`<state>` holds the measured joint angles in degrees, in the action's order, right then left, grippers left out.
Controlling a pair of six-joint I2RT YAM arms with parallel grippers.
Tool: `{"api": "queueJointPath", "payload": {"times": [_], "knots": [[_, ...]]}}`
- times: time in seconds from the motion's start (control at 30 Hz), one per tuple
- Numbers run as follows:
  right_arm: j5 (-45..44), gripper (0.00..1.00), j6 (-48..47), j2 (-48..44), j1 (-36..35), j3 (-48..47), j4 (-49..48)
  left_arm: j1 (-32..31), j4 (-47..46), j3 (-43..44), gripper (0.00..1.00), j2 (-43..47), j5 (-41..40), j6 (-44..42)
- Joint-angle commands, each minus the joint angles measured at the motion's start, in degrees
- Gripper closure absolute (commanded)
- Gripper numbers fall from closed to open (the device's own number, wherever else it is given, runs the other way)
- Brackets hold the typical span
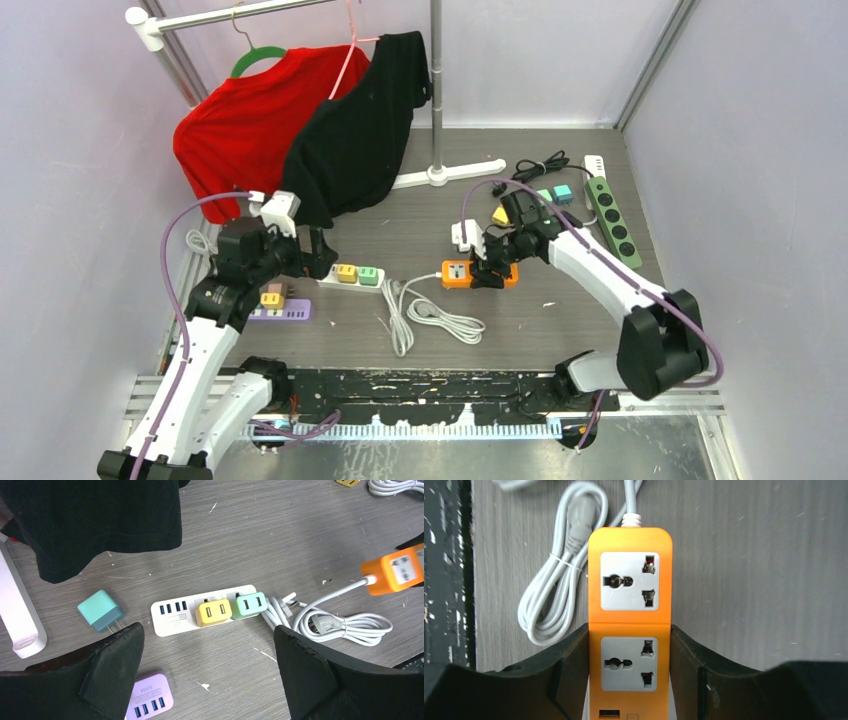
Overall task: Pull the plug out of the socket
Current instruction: Pick up the socket from the center of the board, then place the socket at the center of the board.
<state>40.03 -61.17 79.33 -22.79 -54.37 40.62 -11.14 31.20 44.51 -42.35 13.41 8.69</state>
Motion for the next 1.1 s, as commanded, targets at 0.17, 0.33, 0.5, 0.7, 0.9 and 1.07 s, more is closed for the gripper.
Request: {"api": "queueJointPath", "payload": {"times": [0.17, 0.33, 0.5, 0.7, 0.9, 1.07], "knots": [[4.5, 0.99, 2.5, -8.8, 0.2, -14.1, 10.9, -0.1, -1.1, 0.0, 0.01, 1.1, -0.8, -0.8], [5.4, 0.99, 3.6, -12.0, 4.2, -19.6, 15.9, -0.1, -1.1, 0.0, 0.00, 1.5, -0.5, -0.7], [8.9, 0.99, 9.4, -13.9, 14.9, -22.5, 15.1, -0.1, -1.3, 0.1, 0.00, 1.8, 0.2, -0.7], [6.5, 0.99, 13.3, -13.1, 24.0, -23.4, 11.0, -0.1, -1.5, 0.0, 0.00, 2.5, 0.7, -0.5], [5.6, 0.99, 17.2, -7.8, 34.8, -23.6, 6.2, -0.2, -1.7, -0.3, 0.00, 3.2, 1.0, -0.5], [2.3, 0.99, 18.5, -1.1, 41.9, -22.9, 2.2, -0.2, -2.0, -0.3, 0.01, 3.4, 1.7, -0.3]]}}
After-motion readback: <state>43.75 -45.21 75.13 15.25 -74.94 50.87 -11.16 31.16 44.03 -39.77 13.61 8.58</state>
